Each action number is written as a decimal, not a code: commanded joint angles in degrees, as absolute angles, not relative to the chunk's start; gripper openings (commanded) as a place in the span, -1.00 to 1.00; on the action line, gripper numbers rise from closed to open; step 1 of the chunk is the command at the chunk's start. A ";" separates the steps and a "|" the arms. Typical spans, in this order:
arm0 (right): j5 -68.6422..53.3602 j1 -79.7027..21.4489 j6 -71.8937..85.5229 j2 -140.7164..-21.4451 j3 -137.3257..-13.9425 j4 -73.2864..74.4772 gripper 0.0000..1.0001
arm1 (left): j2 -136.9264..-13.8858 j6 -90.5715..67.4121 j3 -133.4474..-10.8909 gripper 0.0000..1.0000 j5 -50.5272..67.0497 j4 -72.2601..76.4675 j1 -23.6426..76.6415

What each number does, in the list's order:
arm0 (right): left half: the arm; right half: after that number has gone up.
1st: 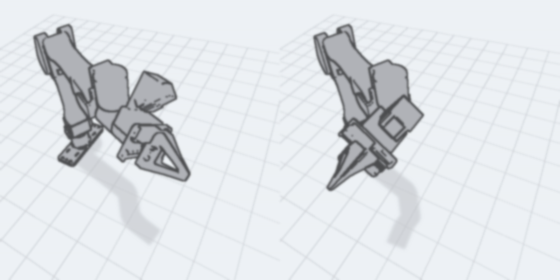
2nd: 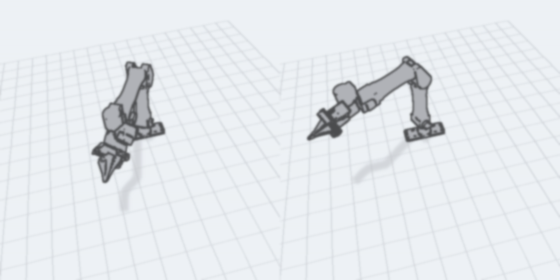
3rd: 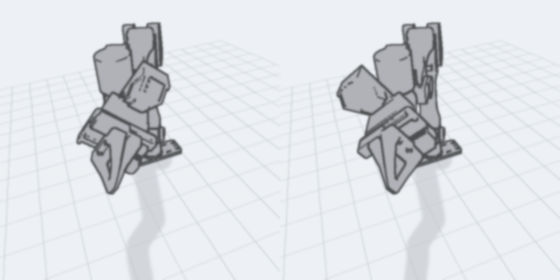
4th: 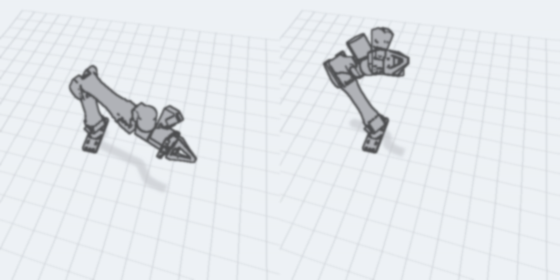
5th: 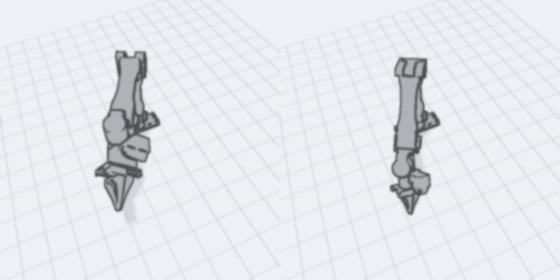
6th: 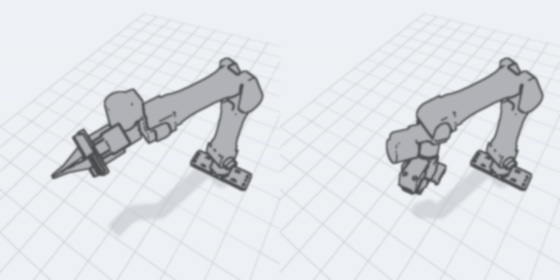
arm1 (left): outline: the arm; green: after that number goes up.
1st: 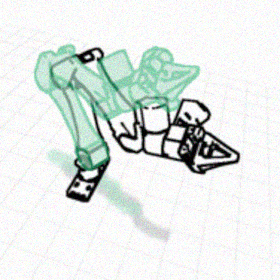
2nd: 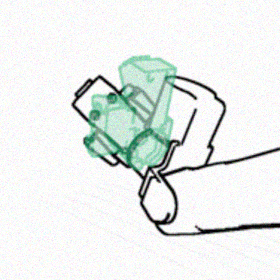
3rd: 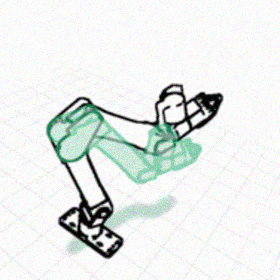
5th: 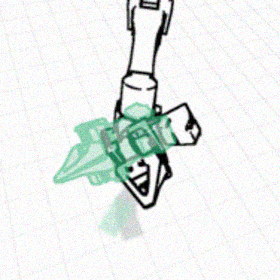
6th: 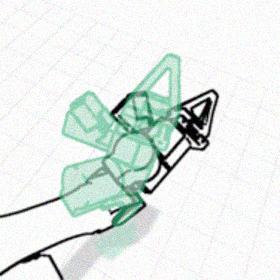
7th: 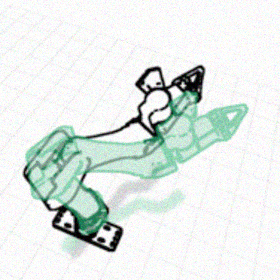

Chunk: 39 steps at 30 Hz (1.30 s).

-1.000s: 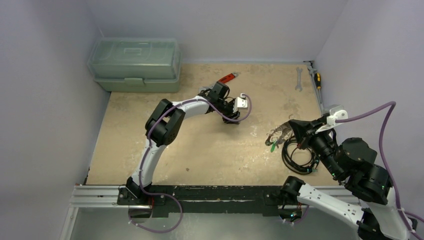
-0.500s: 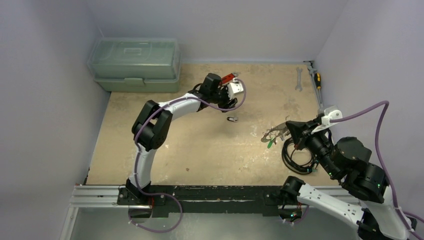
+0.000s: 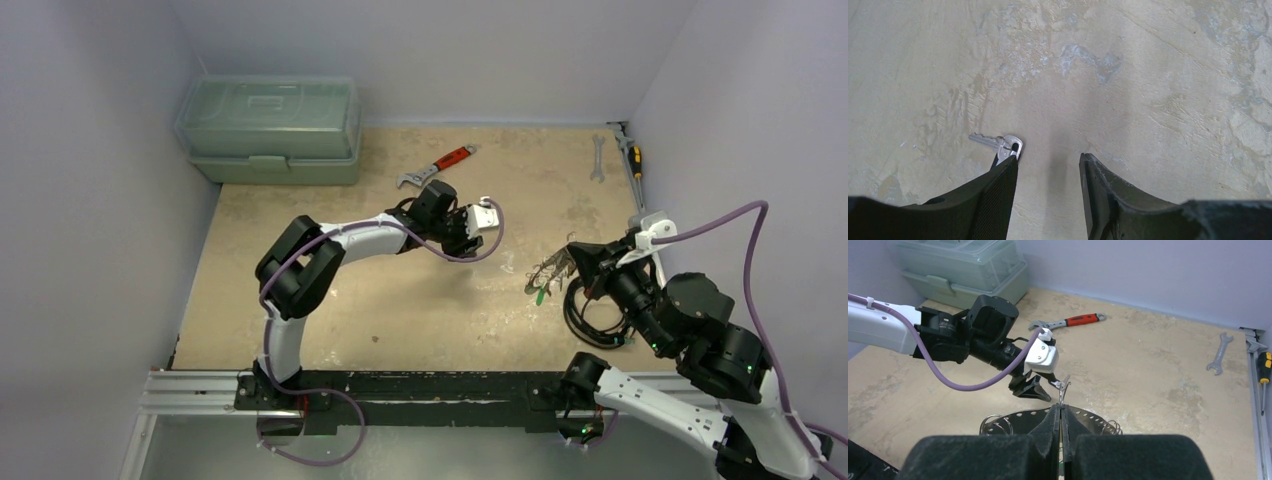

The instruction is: Put the keys on the keyring

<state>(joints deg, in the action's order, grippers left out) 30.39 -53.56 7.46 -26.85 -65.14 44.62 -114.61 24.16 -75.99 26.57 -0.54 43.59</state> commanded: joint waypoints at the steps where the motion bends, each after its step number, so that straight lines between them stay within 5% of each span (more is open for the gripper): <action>1: 30.10 -53.52 7.29 -26.54 -64.72 40.04 -1.00 | -115.82 23.43 -77.88 -0.04 24.81 3.16 43.55; 20: 32.78 -53.52 8.17 -27.45 -64.95 41.79 -1.00 | -117.72 -16.31 -82.82 -0.26 -4.79 1.12 49.02; 31: 32.12 -53.53 8.24 -27.16 -65.65 42.36 -1.00 | -121.63 -21.83 -89.11 -0.37 -17.83 -8.74 51.20; 39: 31.64 -53.53 8.53 -27.50 -65.74 42.54 -1.00 | -123.49 -21.30 -89.28 -0.55 -15.79 -8.05 51.17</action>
